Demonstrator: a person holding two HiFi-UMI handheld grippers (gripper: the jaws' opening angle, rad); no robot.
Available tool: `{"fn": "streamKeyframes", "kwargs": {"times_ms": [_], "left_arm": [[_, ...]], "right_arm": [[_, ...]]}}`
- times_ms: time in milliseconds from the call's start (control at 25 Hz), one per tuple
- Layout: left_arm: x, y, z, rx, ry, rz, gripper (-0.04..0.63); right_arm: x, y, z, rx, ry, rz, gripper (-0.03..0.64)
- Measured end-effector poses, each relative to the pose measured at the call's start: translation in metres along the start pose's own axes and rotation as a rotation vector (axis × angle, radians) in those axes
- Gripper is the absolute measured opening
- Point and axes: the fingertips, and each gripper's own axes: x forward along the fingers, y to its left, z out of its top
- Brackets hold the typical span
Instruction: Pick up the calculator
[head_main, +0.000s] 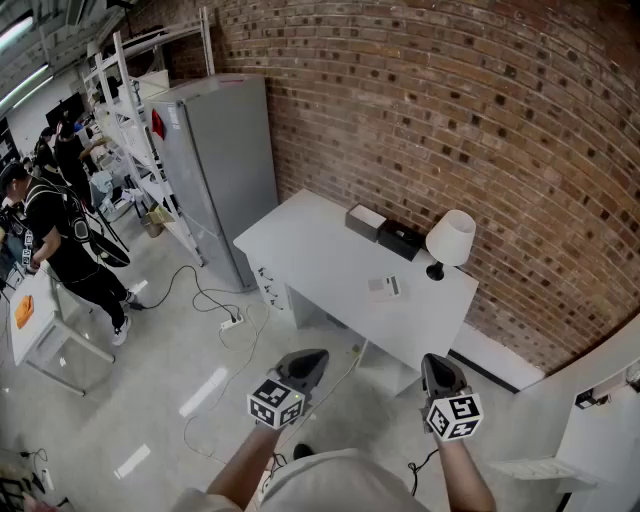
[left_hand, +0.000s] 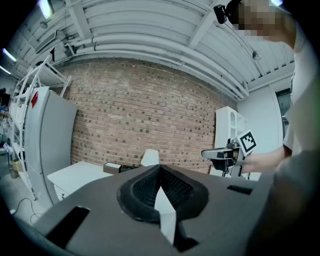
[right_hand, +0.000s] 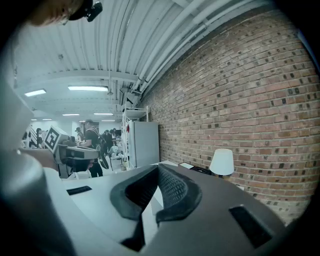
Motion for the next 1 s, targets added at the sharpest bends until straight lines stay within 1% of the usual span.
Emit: {"fn": "streamKeyframes", "kwargs": {"times_ms": [280,720,1000], "left_arm": [[-0.003,0.003,0.001,-0.003,-0.004,0.000,0.011],[-0.016,0.012,-0.002,-0.020,0.001,0.003,0.011],[-0.021,0.018,-0.001,-0.029,-0.004,-0.006,0.011]], "right_arm": [[0.002,0.006,0.008,-0.008,-0.009,-0.001,0.011],[0.008,0.019,0.005,0.049,-0.023,-0.003,0.011],[0.014,0.025,0.008,0.036,-0.019,-0.022,0.012]]}}
